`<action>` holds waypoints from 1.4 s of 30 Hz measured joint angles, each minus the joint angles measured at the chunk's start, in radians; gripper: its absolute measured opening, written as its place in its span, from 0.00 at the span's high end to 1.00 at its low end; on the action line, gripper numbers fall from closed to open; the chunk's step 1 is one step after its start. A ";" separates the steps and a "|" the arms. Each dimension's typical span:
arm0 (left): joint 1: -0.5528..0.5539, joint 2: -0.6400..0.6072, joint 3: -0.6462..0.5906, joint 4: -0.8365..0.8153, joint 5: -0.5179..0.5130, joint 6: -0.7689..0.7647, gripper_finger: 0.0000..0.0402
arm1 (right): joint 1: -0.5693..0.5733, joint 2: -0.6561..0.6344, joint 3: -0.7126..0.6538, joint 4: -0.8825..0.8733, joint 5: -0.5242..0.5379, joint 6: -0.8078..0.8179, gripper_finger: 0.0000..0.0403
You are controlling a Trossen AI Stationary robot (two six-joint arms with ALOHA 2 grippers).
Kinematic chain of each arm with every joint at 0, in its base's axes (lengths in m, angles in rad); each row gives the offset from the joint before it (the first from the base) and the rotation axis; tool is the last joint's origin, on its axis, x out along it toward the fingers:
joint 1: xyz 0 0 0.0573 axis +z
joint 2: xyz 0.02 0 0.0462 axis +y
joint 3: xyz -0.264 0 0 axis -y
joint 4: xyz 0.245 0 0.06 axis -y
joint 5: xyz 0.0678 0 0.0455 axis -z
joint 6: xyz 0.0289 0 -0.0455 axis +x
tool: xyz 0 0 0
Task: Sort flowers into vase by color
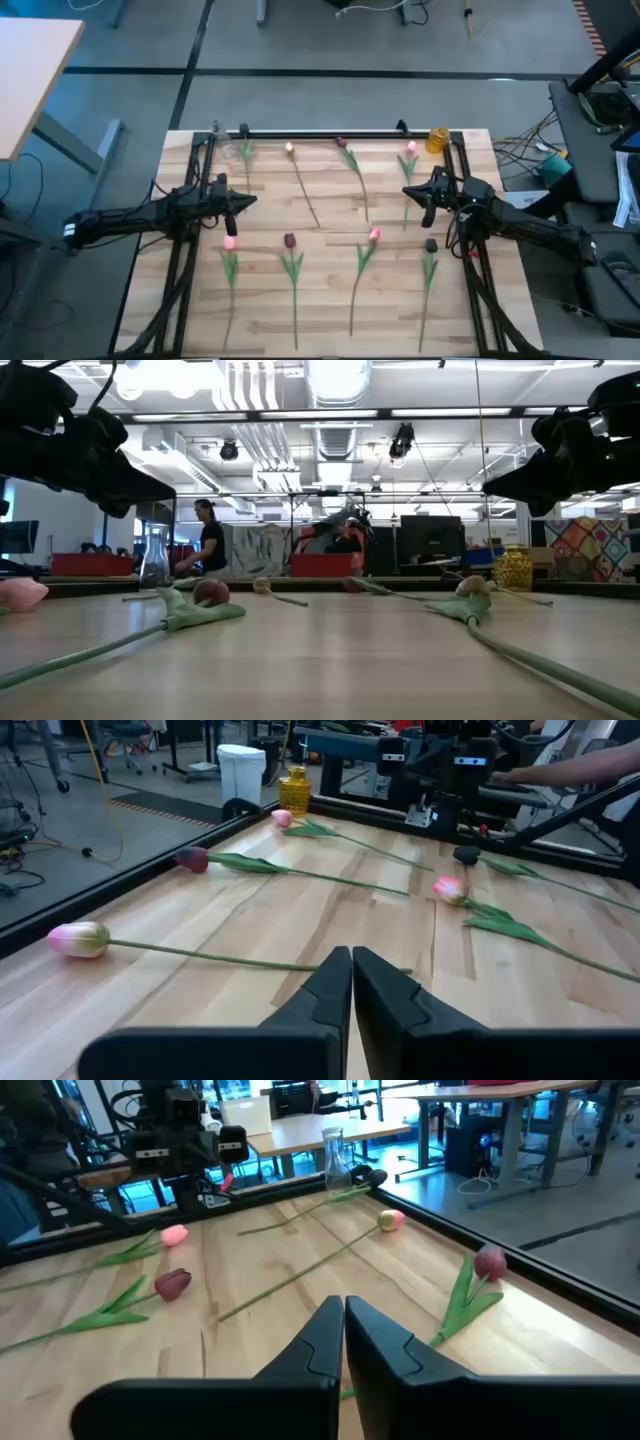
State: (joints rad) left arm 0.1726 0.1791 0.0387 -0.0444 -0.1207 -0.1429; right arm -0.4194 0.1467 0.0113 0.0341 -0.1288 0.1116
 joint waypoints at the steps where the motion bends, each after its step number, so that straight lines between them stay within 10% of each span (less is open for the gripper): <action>1: 0.000 0.000 0.000 0.000 0.000 0.000 1.00 | 0.000 0.000 0.000 0.000 0.000 0.000 0.98; 42: 0.000 0.000 -0.005 0.078 -0.001 -0.048 1.00 | 0.000 0.000 0.000 0.000 0.000 0.000 0.98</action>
State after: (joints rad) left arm 0.1726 0.1791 0.0334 0.0334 -0.1215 -0.1912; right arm -0.4194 0.1467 0.0116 0.0338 -0.1289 0.1120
